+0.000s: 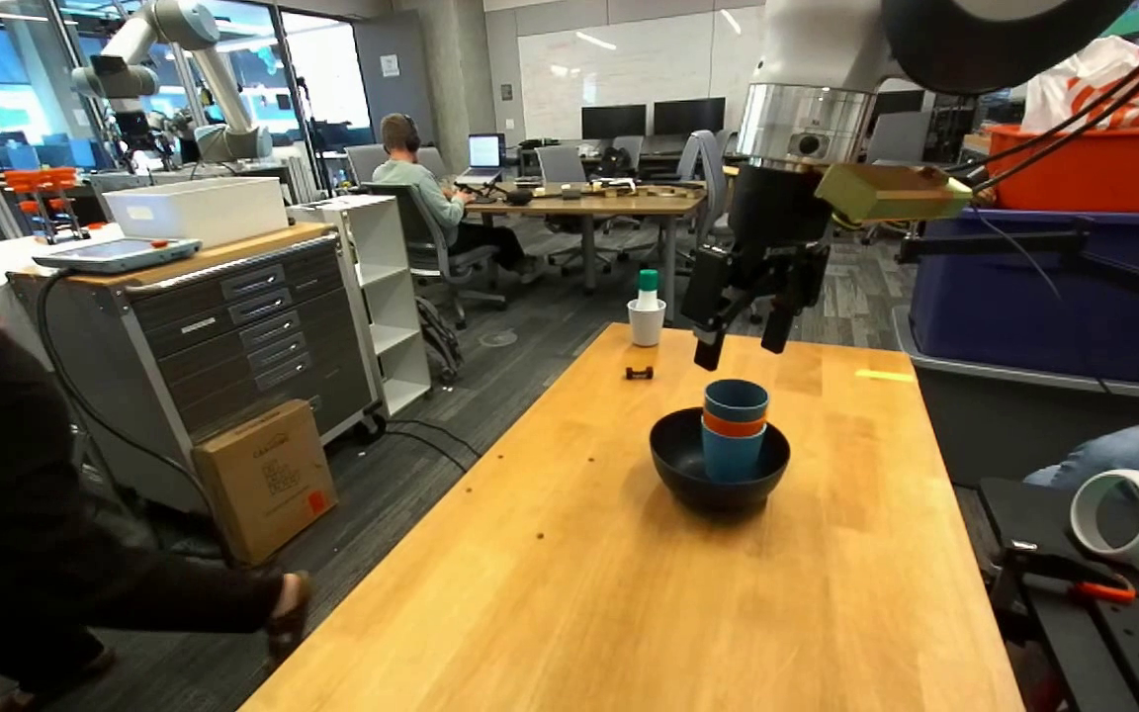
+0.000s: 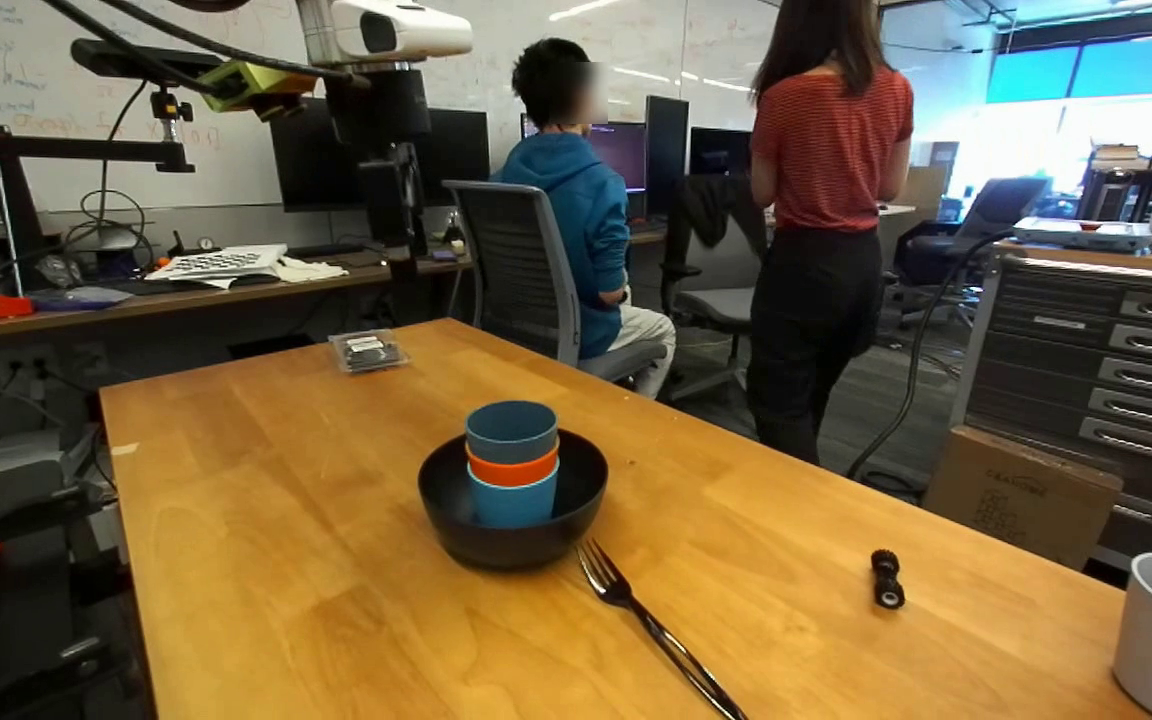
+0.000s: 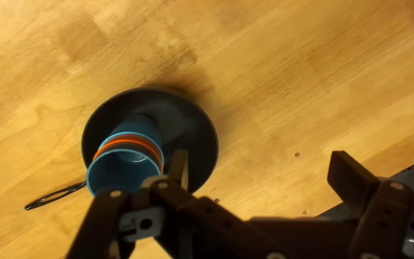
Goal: Stack the cups in the bowl then put the fork in the dark blue cup
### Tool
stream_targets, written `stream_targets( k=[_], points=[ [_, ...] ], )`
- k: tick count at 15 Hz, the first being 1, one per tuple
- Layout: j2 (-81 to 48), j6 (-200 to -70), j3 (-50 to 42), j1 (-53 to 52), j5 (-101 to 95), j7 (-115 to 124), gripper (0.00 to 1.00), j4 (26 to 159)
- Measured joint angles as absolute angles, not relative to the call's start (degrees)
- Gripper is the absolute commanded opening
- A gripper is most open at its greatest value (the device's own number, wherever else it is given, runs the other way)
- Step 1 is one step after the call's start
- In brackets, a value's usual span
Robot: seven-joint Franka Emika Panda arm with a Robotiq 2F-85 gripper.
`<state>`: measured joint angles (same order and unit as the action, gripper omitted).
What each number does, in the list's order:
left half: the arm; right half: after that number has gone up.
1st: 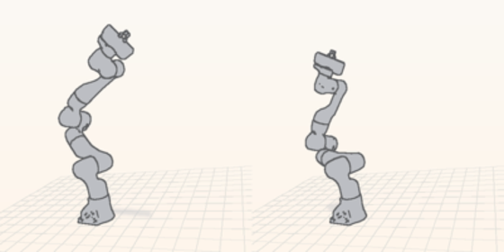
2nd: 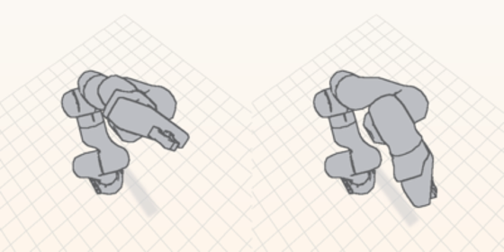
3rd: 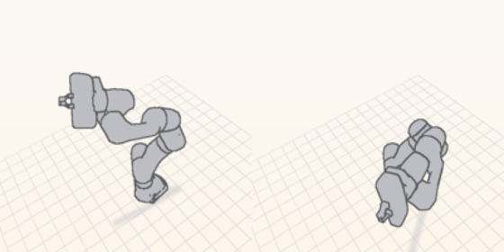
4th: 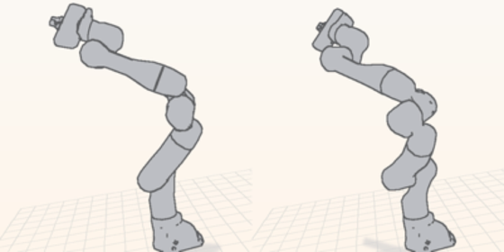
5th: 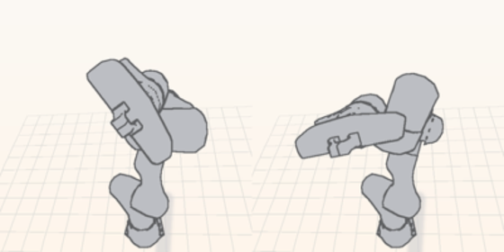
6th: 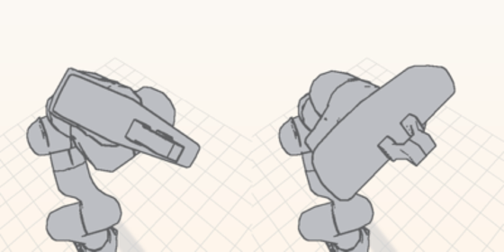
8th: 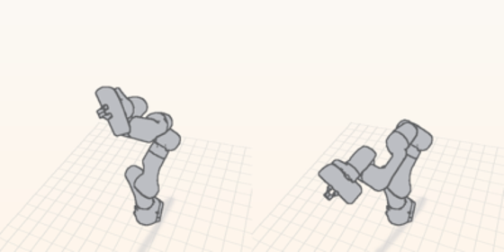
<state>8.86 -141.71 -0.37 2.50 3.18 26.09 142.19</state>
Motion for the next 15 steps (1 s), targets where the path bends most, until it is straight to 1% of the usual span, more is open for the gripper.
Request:
stream_targets(
  k=[11, 15],
  points=[
    [7.9, -142.3, -1.2, 3.7, 3.2, 26.5, 1.00, 142.2],
    [7.5, -147.7, -1.8, 5.9, 3.1, 31.2, 1.00, 141.9]
  ],
)
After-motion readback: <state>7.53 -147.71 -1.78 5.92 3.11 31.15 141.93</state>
